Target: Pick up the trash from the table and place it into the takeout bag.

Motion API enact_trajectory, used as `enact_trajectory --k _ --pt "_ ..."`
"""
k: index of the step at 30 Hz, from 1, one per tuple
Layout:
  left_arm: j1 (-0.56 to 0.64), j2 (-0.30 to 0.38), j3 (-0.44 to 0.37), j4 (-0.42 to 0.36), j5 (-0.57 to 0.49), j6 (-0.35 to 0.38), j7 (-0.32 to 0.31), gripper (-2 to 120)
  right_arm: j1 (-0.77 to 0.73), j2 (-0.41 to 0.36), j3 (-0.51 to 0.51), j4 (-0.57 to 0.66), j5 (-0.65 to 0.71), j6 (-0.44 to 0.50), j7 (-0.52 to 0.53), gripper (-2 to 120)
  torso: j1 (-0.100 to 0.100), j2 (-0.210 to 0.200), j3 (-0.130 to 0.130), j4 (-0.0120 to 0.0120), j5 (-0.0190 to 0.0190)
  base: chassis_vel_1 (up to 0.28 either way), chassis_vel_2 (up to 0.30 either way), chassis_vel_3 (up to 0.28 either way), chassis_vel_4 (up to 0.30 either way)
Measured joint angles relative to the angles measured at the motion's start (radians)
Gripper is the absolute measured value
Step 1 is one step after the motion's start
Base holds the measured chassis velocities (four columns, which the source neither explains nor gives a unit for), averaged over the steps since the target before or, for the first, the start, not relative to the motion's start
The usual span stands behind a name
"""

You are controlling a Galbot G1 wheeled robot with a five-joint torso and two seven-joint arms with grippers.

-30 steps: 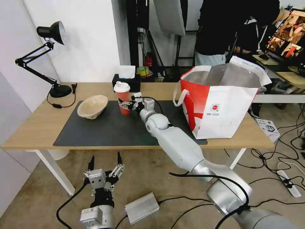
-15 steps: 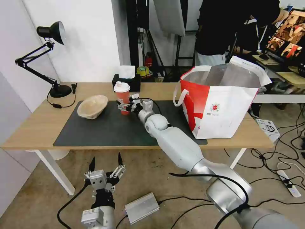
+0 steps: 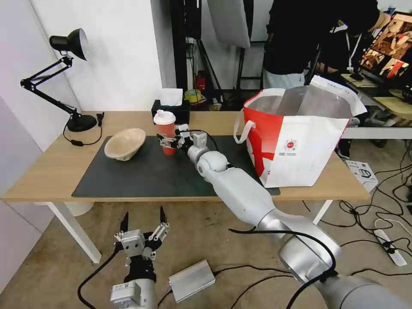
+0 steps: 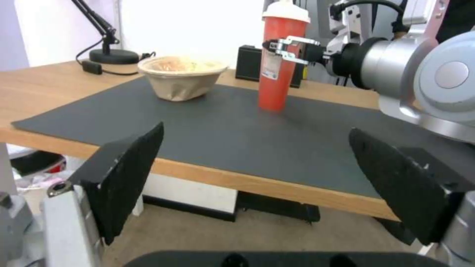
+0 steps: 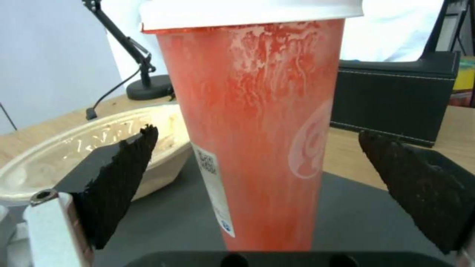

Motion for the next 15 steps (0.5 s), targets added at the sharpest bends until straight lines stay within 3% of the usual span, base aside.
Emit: enact_trajectory --k 15 --pt "-0.013 0.005 0.002 0.010 -0.007 0.000 0.001 100 0.029 0.002 0.010 -0.067 0.018 0.035 -0.071 100 0.000 0.000 0.000 -0.0001 0.0000 0.000 0.000 0.000 0.000"
